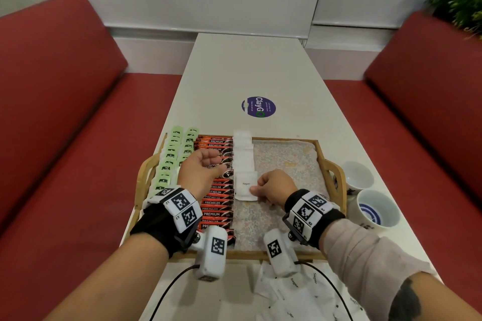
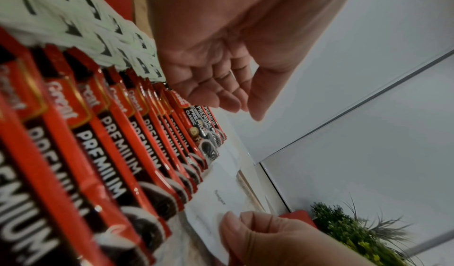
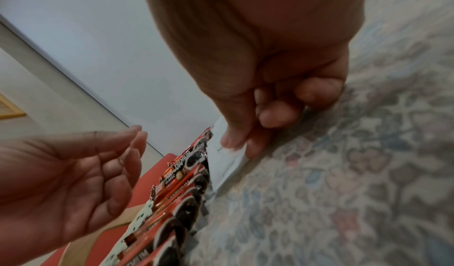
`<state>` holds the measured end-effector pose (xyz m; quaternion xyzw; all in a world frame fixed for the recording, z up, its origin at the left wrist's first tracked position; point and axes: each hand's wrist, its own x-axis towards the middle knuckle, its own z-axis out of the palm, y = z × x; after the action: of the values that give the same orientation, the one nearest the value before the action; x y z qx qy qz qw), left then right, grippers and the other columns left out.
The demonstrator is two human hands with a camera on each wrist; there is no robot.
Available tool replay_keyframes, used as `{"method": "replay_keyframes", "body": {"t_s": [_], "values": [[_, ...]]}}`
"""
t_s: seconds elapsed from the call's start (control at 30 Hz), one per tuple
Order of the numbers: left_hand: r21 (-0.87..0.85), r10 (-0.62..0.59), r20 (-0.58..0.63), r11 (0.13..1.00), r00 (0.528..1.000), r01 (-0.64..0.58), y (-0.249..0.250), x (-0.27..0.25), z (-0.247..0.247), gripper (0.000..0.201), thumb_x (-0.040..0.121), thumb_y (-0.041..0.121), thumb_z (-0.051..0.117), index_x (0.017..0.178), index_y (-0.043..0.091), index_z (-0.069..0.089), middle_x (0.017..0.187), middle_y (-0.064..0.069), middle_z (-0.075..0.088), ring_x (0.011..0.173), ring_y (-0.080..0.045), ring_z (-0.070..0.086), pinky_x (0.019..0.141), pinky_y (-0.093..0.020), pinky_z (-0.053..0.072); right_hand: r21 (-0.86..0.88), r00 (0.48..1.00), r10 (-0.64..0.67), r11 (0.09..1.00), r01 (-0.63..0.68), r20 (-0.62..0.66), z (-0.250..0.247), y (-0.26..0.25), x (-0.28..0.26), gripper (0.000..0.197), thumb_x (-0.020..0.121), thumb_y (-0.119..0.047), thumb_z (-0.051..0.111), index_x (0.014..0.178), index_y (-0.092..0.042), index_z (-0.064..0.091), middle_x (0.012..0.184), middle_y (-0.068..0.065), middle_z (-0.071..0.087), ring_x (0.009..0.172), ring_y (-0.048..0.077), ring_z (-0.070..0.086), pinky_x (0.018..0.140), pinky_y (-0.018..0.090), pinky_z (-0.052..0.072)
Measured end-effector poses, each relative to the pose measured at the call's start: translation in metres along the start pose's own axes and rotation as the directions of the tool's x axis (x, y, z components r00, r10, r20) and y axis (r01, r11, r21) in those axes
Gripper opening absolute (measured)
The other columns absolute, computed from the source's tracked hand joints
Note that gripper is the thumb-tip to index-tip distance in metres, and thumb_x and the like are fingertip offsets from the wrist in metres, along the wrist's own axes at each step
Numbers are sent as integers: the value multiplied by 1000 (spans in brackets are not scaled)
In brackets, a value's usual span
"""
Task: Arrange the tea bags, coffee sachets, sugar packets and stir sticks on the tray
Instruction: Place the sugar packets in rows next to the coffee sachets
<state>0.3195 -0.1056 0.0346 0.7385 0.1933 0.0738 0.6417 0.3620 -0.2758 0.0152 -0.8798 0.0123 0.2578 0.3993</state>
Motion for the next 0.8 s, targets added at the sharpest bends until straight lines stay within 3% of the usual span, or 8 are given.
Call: {"method": "replay_keyframes", "body": {"t_s": [0.2, 0.4, 0.53, 0.63, 0.73, 0.8], "values": [[1, -2, -2, 1000, 1000, 2, 1, 0, -1, 29, 80, 2, 70, 103, 17, 59, 93, 5, 65, 81, -11, 59, 79, -31, 47, -102, 1000, 18, 995, -19, -4, 1, -7, 3, 29, 84, -20, 72, 63, -13, 54, 57, 2, 62, 46, 14, 53, 56, 27, 51], [-6, 3, 5, 1000, 1000, -3, 2, -1, -3, 29, 80, 3, 71, 102, 18, 59, 94, 5, 65, 80, -9, 59, 78, -30, 48, -267, 999, 47, 963, -48, -10, 2, -13, 8, 31, 86, -26, 68, 60, -12, 57, 64, 2, 63, 56, 17, 55, 76, 32, 54], [-11, 16, 11, 1000, 1000, -16, 2, -5, -3, 28, 80, 2, 71, 102, 15, 59, 91, 5, 64, 76, -7, 58, 74, -26, 47, -347, 998, 59, 936, -54, 4, 3, -16, 8, 30, 87, -26, 65, 62, -10, 57, 62, 2, 61, 53, 16, 54, 75, 30, 53], [-20, 19, 24, 1000, 1000, -18, 1, -9, -4, 27, 80, 3, 71, 98, 18, 59, 90, 5, 64, 77, -7, 58, 70, -23, 46, -403, 999, 42, 915, -36, 6, 1, -19, 2, 30, 87, -36, 63, 76, -8, 61, 76, 7, 64, 68, 22, 59, 78, 32, 53], [-9, 22, 39, 1000, 999, -21, 0, -18, -4, 28, 80, 3, 71, 101, 17, 60, 92, 3, 65, 79, -9, 59, 68, -23, 46, -371, 999, 30, 928, -35, -19, -8, -19, -11, 35, 87, -42, 63, 75, -9, 60, 77, 5, 66, 67, 19, 60, 67, 27, 50], [-19, 26, 55, 1000, 998, -25, 1, -27, -2, 28, 80, 1, 70, 103, 13, 60, 90, 2, 64, 75, -8, 58, 63, -20, 44, -343, 1000, 6, 939, -14, -25, -17, -17, -25, 35, 89, -40, 62, 80, -6, 64, 83, 7, 70, 68, 19, 60, 68, 28, 50]]}}
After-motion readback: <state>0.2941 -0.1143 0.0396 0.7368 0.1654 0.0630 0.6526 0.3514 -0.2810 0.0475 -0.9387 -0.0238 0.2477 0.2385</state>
